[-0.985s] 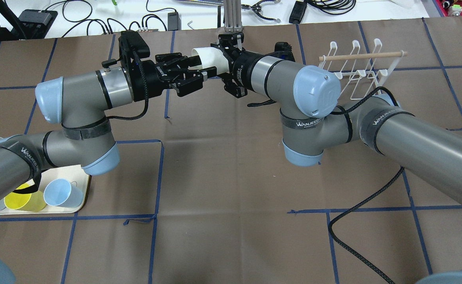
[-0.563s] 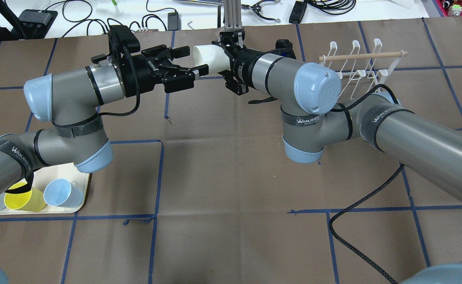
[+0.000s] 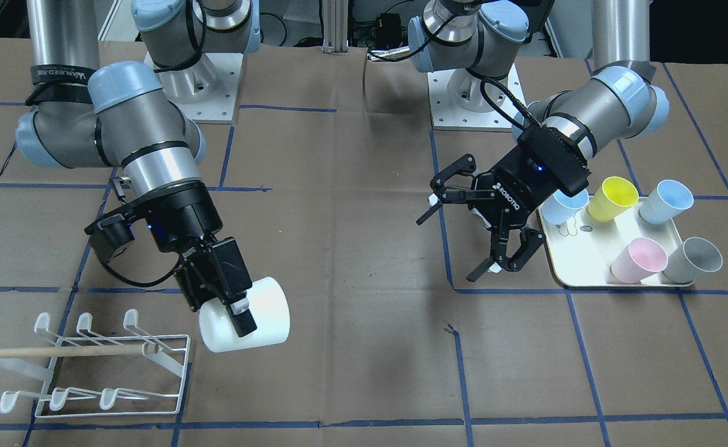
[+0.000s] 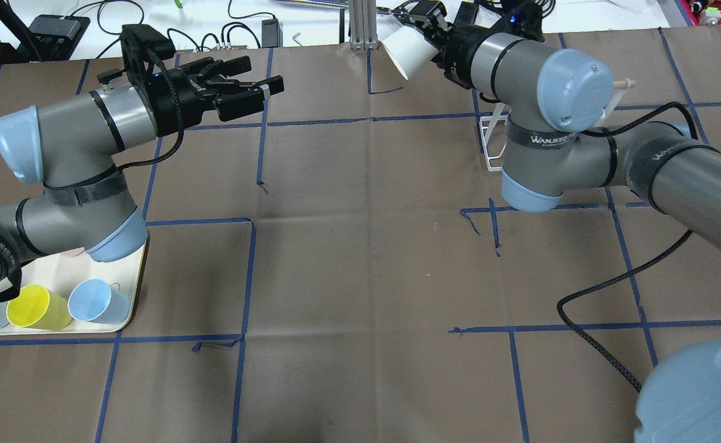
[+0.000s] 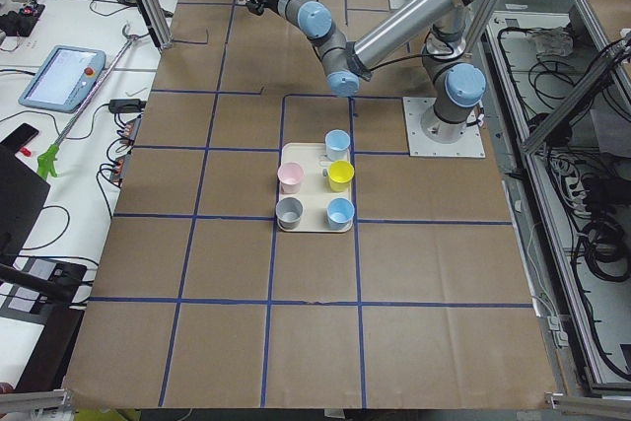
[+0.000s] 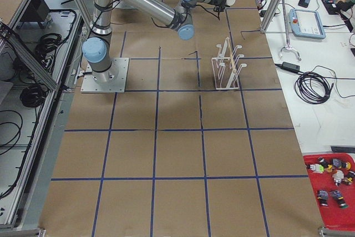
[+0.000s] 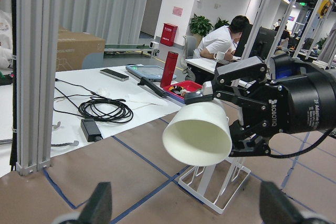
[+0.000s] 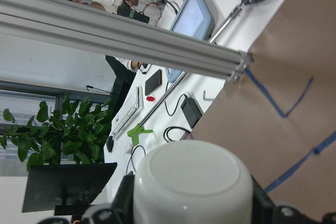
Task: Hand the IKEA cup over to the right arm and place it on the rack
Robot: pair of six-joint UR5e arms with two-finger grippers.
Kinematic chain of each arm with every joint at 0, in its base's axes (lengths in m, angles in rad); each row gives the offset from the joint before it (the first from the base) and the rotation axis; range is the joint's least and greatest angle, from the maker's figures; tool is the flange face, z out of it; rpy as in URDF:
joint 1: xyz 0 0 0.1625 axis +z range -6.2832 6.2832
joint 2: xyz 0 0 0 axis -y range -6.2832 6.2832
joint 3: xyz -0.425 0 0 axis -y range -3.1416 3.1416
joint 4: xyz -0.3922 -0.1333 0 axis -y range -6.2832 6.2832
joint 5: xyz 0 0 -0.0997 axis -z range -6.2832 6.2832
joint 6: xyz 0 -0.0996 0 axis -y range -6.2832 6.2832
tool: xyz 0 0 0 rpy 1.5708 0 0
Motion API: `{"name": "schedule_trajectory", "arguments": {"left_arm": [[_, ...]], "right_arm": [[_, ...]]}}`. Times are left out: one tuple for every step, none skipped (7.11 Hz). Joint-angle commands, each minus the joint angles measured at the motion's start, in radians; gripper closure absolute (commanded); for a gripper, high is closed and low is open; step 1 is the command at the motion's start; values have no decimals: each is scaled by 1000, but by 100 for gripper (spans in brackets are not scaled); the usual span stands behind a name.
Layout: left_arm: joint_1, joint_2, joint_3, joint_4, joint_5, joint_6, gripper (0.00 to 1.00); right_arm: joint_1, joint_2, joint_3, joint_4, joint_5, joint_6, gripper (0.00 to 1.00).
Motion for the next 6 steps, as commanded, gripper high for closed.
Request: {"name": "schedule_trajectory", "arguments": {"left_arm": [[-27, -5, 132, -173, 201, -61, 0], [-76, -3, 198, -285, 406, -60, 0], [-124, 9, 249, -413, 586, -61, 0], [-156, 48, 297, -623, 770, -61, 0], [-164, 99, 341, -872, 841, -77, 0], [-162, 140, 363, -1084, 850, -106, 0]], "right_arm": [[-62, -3, -4, 0, -3, -416, 58], [-89, -1, -2, 0, -3, -594, 58], [-112, 6, -2, 0, -5, -757, 58], [-144, 29, -7, -1, -5, -906, 58], [-187, 55, -21, -1, -4, -1021, 58], [-218, 110, -60, -3, 4, -1123, 58]]}}
